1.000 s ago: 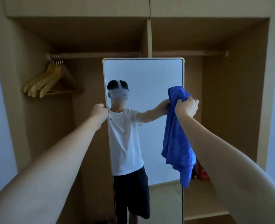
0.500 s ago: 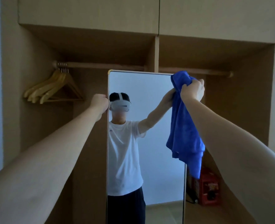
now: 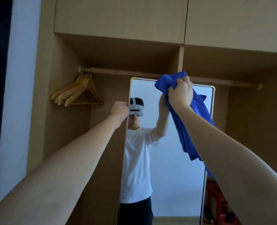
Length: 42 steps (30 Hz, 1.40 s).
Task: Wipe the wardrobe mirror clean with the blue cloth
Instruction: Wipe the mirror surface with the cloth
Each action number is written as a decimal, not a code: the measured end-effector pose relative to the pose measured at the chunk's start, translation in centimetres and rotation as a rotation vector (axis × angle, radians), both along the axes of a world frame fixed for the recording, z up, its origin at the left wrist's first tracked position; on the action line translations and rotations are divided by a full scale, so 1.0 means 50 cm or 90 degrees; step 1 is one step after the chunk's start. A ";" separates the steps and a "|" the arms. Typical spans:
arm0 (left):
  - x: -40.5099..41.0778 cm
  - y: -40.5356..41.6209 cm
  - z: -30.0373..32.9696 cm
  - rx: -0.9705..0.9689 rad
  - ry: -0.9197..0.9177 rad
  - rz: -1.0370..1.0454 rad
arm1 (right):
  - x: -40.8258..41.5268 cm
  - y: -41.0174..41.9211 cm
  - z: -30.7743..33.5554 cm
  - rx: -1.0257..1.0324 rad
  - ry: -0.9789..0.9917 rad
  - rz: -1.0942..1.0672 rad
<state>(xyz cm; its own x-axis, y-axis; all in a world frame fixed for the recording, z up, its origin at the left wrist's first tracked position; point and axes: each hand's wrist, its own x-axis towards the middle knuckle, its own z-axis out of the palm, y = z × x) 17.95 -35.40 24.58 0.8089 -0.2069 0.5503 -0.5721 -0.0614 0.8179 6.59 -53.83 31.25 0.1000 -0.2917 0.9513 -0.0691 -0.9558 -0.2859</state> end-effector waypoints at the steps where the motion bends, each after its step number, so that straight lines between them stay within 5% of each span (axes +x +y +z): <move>1: -0.002 0.000 0.001 0.002 -0.003 0.004 | 0.011 0.022 0.004 -0.018 0.008 0.009; 29: 0.038 0.000 -0.002 0.054 0.047 0.005 | 0.129 0.231 0.007 -0.059 0.078 0.134; 42: -0.002 0.097 -0.104 0.225 0.011 -0.049 | 0.097 0.282 -0.187 0.092 0.040 0.183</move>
